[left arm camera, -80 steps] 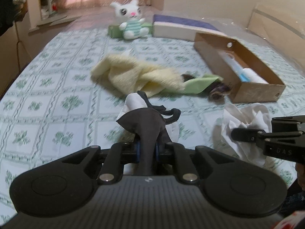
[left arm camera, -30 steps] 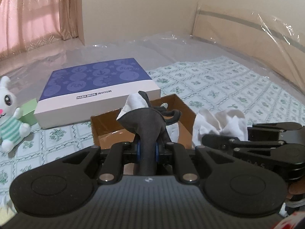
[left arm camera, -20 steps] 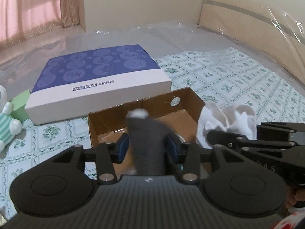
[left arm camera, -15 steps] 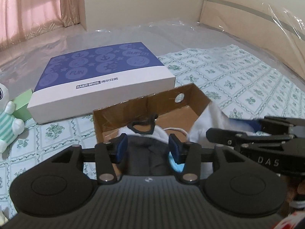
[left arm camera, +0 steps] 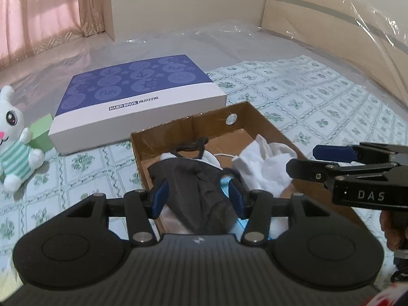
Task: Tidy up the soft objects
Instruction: 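Open both grippers to drop the mask and white cloth into the box, then withdraw both grippers from the box toward the green cloth and hair tie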
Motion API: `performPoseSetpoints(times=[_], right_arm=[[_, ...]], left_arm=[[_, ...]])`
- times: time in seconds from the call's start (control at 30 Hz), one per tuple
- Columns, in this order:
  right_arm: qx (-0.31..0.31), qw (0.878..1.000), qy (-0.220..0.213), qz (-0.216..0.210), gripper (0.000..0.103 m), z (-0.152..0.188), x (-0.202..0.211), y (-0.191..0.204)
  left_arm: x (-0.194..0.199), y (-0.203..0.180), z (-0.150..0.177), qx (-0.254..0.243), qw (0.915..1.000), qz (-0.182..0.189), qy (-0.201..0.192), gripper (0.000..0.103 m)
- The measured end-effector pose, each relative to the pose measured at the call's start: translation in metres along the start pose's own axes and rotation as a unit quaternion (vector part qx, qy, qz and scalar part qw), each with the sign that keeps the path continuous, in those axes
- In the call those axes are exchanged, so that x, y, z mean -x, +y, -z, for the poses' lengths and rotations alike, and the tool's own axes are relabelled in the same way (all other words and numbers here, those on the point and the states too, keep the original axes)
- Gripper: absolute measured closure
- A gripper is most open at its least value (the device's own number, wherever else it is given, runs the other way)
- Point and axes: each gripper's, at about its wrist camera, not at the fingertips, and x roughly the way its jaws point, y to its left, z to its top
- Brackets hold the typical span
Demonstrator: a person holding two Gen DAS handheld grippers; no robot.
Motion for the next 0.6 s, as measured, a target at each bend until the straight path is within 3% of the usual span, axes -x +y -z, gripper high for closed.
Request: performPoseSetpoints(times=[0.3, 0.6], right_arm=[[-0.019, 1.000, -0.016, -0.008, 0.039, 0.013, 0.056, 0.015], [-0.036, 0.998, -0.044, -0.011, 0.037, 0.035, 0.128, 0.045]], left_arm=[[0.073, -0.009, 0.024, 0.013, 0.9994, 0.016, -0.028, 0.054], [0.166, -0.002, 0.062, 0.059, 0.9958, 0.020, -0.067, 0.054]])
